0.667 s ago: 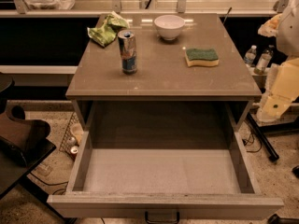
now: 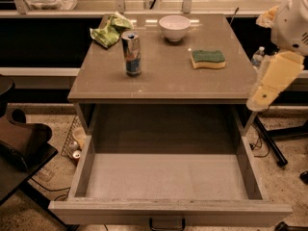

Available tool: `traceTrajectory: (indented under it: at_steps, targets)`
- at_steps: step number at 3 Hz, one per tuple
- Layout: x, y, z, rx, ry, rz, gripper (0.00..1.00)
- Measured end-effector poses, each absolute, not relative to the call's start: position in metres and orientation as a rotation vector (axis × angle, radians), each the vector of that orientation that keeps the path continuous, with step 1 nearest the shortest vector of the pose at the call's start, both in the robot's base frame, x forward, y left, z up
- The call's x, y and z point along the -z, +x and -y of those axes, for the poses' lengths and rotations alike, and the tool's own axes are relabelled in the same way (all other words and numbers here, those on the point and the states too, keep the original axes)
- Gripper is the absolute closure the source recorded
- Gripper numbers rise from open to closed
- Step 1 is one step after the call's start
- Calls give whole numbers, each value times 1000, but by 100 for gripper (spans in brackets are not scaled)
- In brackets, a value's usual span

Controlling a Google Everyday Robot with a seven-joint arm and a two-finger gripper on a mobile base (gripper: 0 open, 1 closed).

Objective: Place redbull can into top drawer

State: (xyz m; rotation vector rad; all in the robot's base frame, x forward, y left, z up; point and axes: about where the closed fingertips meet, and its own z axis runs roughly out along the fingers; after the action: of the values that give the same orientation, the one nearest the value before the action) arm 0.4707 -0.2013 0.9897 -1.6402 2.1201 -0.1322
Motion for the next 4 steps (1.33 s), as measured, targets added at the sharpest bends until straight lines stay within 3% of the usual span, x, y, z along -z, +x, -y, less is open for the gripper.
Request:
traceTrajectory:
  at_steps: [2,3,4]
  targets:
    - [-1017,602,151,-45,-1301,-1843,0]
    - [-1019,625,134,-161,-1176,-1760,0]
    - [-1019,625,134,-160,-1177,-1760,0]
